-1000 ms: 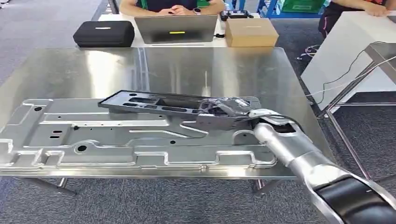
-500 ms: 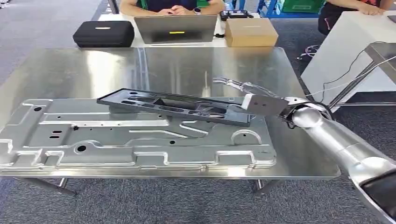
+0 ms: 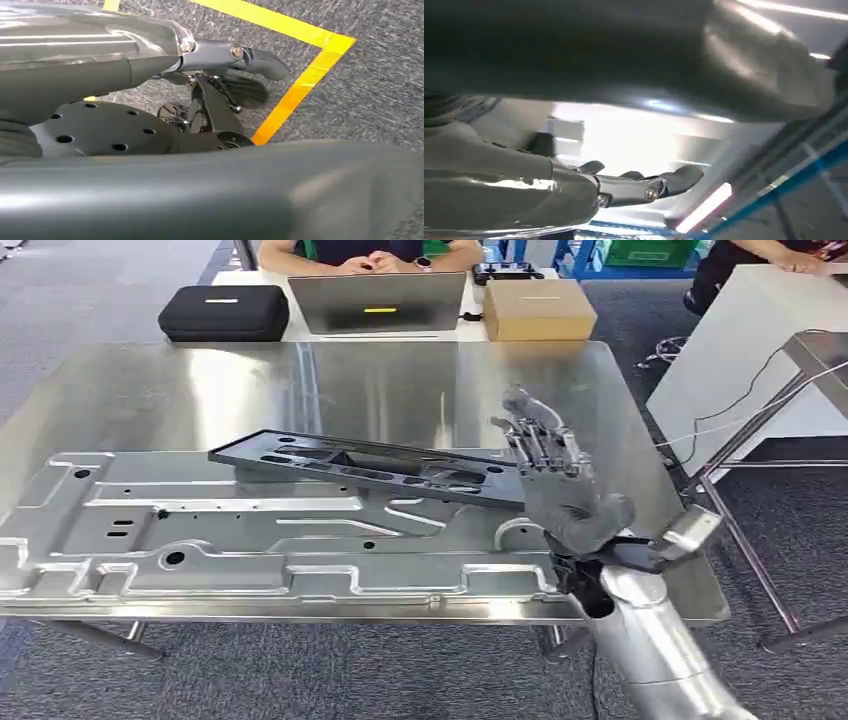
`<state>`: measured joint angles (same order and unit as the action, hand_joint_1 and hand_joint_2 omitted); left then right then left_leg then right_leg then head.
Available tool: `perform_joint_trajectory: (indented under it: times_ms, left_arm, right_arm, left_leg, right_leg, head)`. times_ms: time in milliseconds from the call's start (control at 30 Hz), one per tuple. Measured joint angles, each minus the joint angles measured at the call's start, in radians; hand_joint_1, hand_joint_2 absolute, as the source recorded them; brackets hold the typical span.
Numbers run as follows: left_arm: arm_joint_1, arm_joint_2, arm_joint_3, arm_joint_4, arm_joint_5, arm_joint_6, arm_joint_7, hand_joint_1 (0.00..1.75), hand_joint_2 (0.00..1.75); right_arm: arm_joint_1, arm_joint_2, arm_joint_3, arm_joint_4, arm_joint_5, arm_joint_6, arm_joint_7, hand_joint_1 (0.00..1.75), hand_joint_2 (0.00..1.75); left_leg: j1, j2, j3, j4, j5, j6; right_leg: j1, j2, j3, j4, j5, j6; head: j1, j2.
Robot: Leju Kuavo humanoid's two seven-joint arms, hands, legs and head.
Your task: Take the parts from the cabinet and place them on the table.
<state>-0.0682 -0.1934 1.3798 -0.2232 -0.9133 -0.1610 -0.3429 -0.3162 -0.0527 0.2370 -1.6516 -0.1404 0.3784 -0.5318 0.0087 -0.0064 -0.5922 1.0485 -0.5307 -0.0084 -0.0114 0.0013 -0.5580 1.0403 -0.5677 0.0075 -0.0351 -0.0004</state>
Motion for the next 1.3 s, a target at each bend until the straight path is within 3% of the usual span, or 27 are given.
perform_joint_trajectory:
  times_ms: [233,300,333,400,467,500,533,567,600,667,700,733,767,833,867,900,967,1000,1033,1067,1100,1133,1167,1200,1233,1300]
  left_arm:
    - [0.000,0.000,0.000,0.000,-0.002,0.003,0.000,0.00,0.00]
    - [0.000,0.000,0.000,0.000,-0.002,0.003,0.000,0.00,0.00]
    - [-0.002,0.000,0.000,0.000,-0.003,0.003,0.000,0.00,0.00]
    - [-0.003,0.000,0.000,0.000,-0.006,0.001,0.000,0.00,0.00]
    - [-0.001,0.000,0.000,0.000,-0.006,-0.002,-0.001,0.00,0.00]
    - [-0.001,0.000,0.000,0.000,-0.006,-0.003,-0.001,0.00,0.00]
    - [0.000,0.000,0.000,0.000,-0.006,-0.003,-0.001,0.00,0.00]
    - [0.000,0.000,0.000,0.000,-0.006,-0.003,-0.001,0.00,0.00]
    - [0.000,0.000,0.000,0.000,-0.007,-0.002,0.000,0.00,0.00]
    - [0.000,0.000,0.000,0.000,-0.009,0.003,0.002,0.00,0.00]
    - [0.000,0.005,0.000,-0.002,-0.010,0.004,0.003,0.00,0.00]
    - [0.000,0.004,0.000,-0.002,-0.012,0.004,0.005,0.00,0.00]
    - [0.000,0.004,0.000,-0.002,-0.016,0.004,0.006,0.00,0.00]
    - [0.003,0.008,0.000,-0.002,-0.021,0.006,0.010,0.00,0.00]
    - [0.002,0.011,0.000,-0.002,-0.021,0.007,0.010,0.00,0.00]
    - [0.002,0.013,0.000,-0.002,-0.023,0.007,0.011,0.00,0.00]
    - [0.001,0.019,-0.003,-0.002,-0.029,0.006,0.012,0.00,0.00]
    - [0.001,0.021,-0.005,-0.002,-0.031,0.005,0.013,0.00,0.00]
    - [0.002,0.024,-0.007,-0.002,-0.037,0.004,0.015,0.00,0.00]
    - [0.001,0.028,-0.010,-0.002,-0.039,0.002,0.016,0.00,0.00]
    - [0.000,0.030,-0.011,-0.002,-0.039,0.002,0.018,0.00,0.00]
    - [0.001,0.032,-0.012,-0.002,-0.040,-0.001,0.018,0.00,0.00]
    - [0.000,0.035,-0.013,-0.002,-0.040,-0.005,0.017,0.00,0.00]
    - [-0.002,0.047,-0.016,-0.003,-0.040,-0.008,0.014,0.00,0.00]
    - [-0.002,0.047,-0.017,-0.004,-0.040,-0.012,0.013,0.00,0.00]
    - [-0.003,0.049,-0.019,-0.004,-0.041,-0.016,0.010,0.00,0.00]
  right_arm:
    - [0.050,0.057,-0.076,-0.125,0.002,0.043,-0.016,0.00,0.00]
    - [0.055,0.064,-0.088,-0.148,0.002,0.052,-0.018,0.00,0.00]
    - [0.056,0.066,-0.093,-0.161,0.003,0.056,-0.021,0.00,0.00]
    - [0.057,0.066,-0.104,-0.174,0.005,0.065,-0.030,0.00,0.00]
    - [0.066,0.066,-0.113,-0.184,0.006,0.071,-0.037,0.00,0.00]
    - [0.073,0.066,-0.117,-0.186,0.006,0.073,-0.038,0.00,0.00]
    - [0.078,0.066,-0.120,-0.186,0.006,0.076,-0.038,0.00,0.00]
    - [0.082,0.066,-0.122,-0.188,0.006,0.079,-0.039,0.00,0.00]
    - [0.085,0.066,-0.123,-0.192,0.006,0.082,-0.039,0.00,0.00]
    - [0.085,0.066,-0.124,-0.201,0.006,0.089,-0.041,0.00,0.00]
    - [0.085,0.066,-0.124,-0.201,0.006,0.092,-0.044,0.00,0.00]
    - [0.090,0.069,-0.123,-0.204,0.006,0.095,-0.044,0.00,0.00]
    - [0.094,0.070,-0.123,-0.207,0.006,0.100,-0.045,0.00,0.00]
    - [0.095,0.073,-0.123,-0.210,0.005,0.104,-0.049,0.00,0.00]
    - [0.096,0.075,-0.121,-0.211,0.005,0.104,-0.050,0.00,0.00]
    - [0.100,0.078,-0.119,-0.216,0.005,0.104,-0.053,0.00,0.00]
    - [0.116,0.082,-0.116,-0.235,0.007,0.104,-0.068,0.00,0.00]
    - [0.127,0.082,-0.116,-0.241,0.008,0.104,-0.073,0.00,0.00]
    - [0.139,0.082,-0.116,-0.248,0.007,0.104,-0.076,0.00,0.00]
    - [0.154,0.084,-0.116,-0.259,0.006,0.104,-0.081,0.00,0.00]
    - [0.167,0.085,-0.116,-0.269,0.005,0.104,-0.085,0.00,0.00]
    - [0.176,0.086,-0.116,-0.279,0.003,0.106,-0.089,0.00,0.00]
    - [0.185,0.087,-0.116,-0.291,0.001,0.107,-0.092,0.00,0.00]
    - [0.193,0.087,-0.116,-0.301,0.001,0.108,-0.098,0.00,0.00]
    - [0.202,0.087,-0.116,-0.308,0.004,0.111,-0.104,0.00,0.00]
    - [0.218,0.089,-0.116,-0.316,0.012,0.114,-0.108,0.00,0.00]
  left_leg:
    - [-0.010,0.000,0.000,0.005,-0.005,0.012]
    - [-0.015,0.000,0.001,0.005,0.001,0.023]
    - [-0.012,0.001,0.005,-0.008,0.010,0.035]
    - [-0.004,0.009,0.011,-0.025,0.021,0.047]
    - [-0.004,0.011,0.010,-0.025,0.022,0.048]
    - [-0.003,0.012,0.009,-0.025,0.022,0.047]
    - [-0.002,0.013,0.009,-0.024,0.023,0.046]
    - [0.001,0.013,0.009,-0.024,0.024,0.043]
    - [0.005,0.013,0.009,-0.022,0.025,0.041]
    - [0.012,0.013,0.005,-0.011,0.022,0.029]
    - [0.008,0.011,-0.002,-0.005,0.022,0.017]
    - [0.004,0.009,-0.005,-0.001,0.026,0.010]
    - [0.004,0.008,-0.006,0.000,0.030,0.006]
    - [0.007,0.008,-0.012,-0.002,0.039,-0.002]
    - [0.010,0.007,-0.015,0.004,0.023,-0.006]
    - [0.010,0.007,-0.026,0.032,-0.018,-0.010]
    - [0.009,0.007,-0.069,0.168,-0.119,-0.016]
    - [0.009,0.007,-0.089,0.245,-0.157,-0.016]
    - [0.009,0.007,-0.093,0.289,-0.170,-0.014]
    - [0.008,0.007,-0.076,0.287,-0.160,-0.010]
    - [0.005,0.007,-0.039,0.239,-0.131,-0.002]
    - [0.000,0.007,0.007,0.172,-0.102,0.008]
    - [-0.009,0.006,0.075,0.065,-0.068,0.026]
    - [-0.021,0.002,0.128,-0.020,-0.066,0.046]
    - [-0.023,0.003,0.141,-0.048,-0.069,0.047]
    - [-0.033,0.003,0.135,-0.048,-0.062,0.045]
  right_leg:
    - [-0.010,0.000,0.002,-0.001,0.000,0.011]
    - [-0.014,0.000,0.005,-0.006,0.007,0.021]
    - [-0.012,0.001,0.005,-0.009,0.009,0.027]
    - [-0.011,0.001,-0.005,0.031,-0.041,0.026]
    - [-0.013,0.001,-0.063,0.179,-0.125,0.028]
    - [-0.013,0.001,-0.092,0.251,-0.151,0.032]
    - [-0.014,0.001,-0.101,0.282,-0.149,0.035]
    - [-0.017,0.000,-0.088,0.263,-0.124,0.040]
    - [-0.020,0.000,-0.054,0.201,-0.081,0.045]
    - [-0.031,-0.003,0.036,0.022,-0.002,0.060]
    - [-0.023,-0.001,0.048,0.003,-0.019,0.063]
    - [-0.024,0.003,0.038,0.007,-0.010,0.047]
    - [-0.025,0.003,0.034,0.005,-0.012,0.044]
    - [-0.024,0.002,0.025,0.009,-0.008,0.025]
    - [-0.026,-0.001,0.019,0.007,-0.001,0.013]
    - [-0.025,-0.003,0.009,0.007,0.005,0.004]
    - [-0.021,-0.008,-0.010,0.008,0.016,-0.011]
    - [-0.017,-0.012,-0.019,0.008,0.022,-0.014]
    - [-0.013,-0.014,-0.027,0.009,0.029,-0.017]
    - [-0.009,-0.016,-0.034,0.009,0.034,-0.018]
    - [-0.004,-0.017,-0.041,0.009,0.040,-0.019]
    - [0.001,-0.016,-0.045,0.009,0.044,-0.020]
    - [0.005,-0.015,-0.048,0.008,0.050,-0.020]
    - [0.001,-0.017,-0.049,0.008,0.054,-0.019]
    - [0.005,-0.015,-0.053,0.009,0.061,-0.012]
    - [-0.004,-0.017,-0.058,0.007,0.074,0.001]
  head:
    - [0.000,0.000]
    - [0.000,0.000]
    - [0.000,0.000]
    - [0.000,0.000]
    - [0.000,0.000]
    - [0.000,0.000]
    - [0.000,0.000]
    - [0.000,0.000]
    - [0.000,0.000]
    - [0.000,0.000]
    - [0.002,0.000]
    - [0.000,0.000]
    - [0.000,0.000]
    - [0.000,0.000]
    - [0.000,0.000]
    - [0.000,0.000]
    - [-0.001,0.000]
    - [0.000,0.000]
    - [-0.001,0.000]
    - [-0.001,0.000]
    - [-0.001,0.000]
    - [-0.001,0.000]
    - [0.000,0.000]
    - [0.000,0.000]
    - [0.001,0.000]
    - [0.000,0.000]
